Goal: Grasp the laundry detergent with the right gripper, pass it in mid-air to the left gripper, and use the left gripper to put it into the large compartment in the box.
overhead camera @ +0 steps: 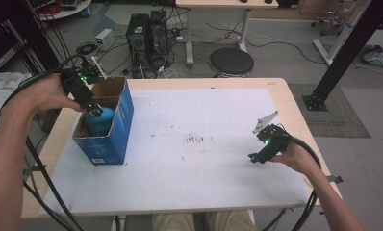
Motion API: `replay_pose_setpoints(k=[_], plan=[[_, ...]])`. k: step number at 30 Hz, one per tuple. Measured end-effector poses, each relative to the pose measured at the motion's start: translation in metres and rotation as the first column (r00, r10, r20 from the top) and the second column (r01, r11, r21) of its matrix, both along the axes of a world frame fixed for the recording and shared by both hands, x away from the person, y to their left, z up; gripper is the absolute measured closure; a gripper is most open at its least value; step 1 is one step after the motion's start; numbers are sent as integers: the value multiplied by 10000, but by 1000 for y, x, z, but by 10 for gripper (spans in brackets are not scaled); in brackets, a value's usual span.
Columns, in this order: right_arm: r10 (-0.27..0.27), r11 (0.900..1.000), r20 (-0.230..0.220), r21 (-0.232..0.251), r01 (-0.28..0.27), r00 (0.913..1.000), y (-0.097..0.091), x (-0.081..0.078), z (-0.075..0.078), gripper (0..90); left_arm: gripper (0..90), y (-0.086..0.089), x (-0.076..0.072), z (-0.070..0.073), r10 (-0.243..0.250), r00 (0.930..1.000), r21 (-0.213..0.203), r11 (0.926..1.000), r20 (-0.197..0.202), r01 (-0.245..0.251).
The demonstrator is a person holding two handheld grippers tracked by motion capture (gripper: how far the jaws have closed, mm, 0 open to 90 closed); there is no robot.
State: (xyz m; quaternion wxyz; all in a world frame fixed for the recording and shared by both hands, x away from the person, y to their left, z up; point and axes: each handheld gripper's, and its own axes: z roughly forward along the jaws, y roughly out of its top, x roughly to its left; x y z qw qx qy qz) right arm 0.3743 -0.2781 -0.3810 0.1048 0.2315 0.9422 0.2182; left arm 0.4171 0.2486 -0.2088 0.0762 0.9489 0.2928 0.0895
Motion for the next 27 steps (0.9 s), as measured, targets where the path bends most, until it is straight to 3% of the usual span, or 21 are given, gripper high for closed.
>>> replay_pose_setpoints(k=[6,16,21,27], plan=[[69,10000,15,8,-70,10000,4,0,0,129,239,-26,-5,17,-731,9968,-73,9973,311,734],[78,10000,46,-22,-78,10000,5,-1,2,129,198,-81,-13,21,-2202,9746,119,9755,413,2199],[75,10000,40,-14,-74,10000,5,-1,2,129,198,-106,-13,18,-2631,9635,17,9647,493,2633],[79,10000,84,-41,-79,9999,7,0,3,129,194,-141,-15,1,-3161,9475,-111,9484,481,3170]])
